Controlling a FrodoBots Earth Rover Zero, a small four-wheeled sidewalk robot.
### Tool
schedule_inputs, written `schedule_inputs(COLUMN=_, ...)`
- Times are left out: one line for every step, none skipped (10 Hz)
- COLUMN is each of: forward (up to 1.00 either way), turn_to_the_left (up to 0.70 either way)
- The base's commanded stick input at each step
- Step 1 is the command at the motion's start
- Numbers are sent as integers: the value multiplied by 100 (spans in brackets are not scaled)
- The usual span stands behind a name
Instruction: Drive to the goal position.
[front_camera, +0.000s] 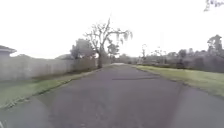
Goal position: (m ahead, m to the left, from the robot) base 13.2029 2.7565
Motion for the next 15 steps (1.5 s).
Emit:
schedule_inputs(forward=70, turn_to_the_left=-35)
schedule_inputs(forward=70, turn_to_the_left=-35)
schedule_inputs(forward=70, turn_to_the_left=-33)
schedule_inputs(forward=70, turn_to_the_left=-31)
schedule_inputs(forward=70, turn_to_the_left=-33)
schedule_inputs(forward=70, turn_to_the_left=-25)
schedule_inputs(forward=70, turn_to_the_left=-6)
schedule_inputs(forward=70, turn_to_the_left=0)
schedule_inputs(forward=70, turn_to_the_left=0)
schedule_inputs(forward=70, turn_to_the_left=0)
schedule_inputs(forward=70, turn_to_the_left=0)
schedule_inputs(forward=70, turn_to_the_left=0)
schedule_inputs(forward=70, turn_to_the_left=0)
schedule_inputs(forward=70, turn_to_the_left=0)
schedule_inputs(forward=70, turn_to_the_left=0)
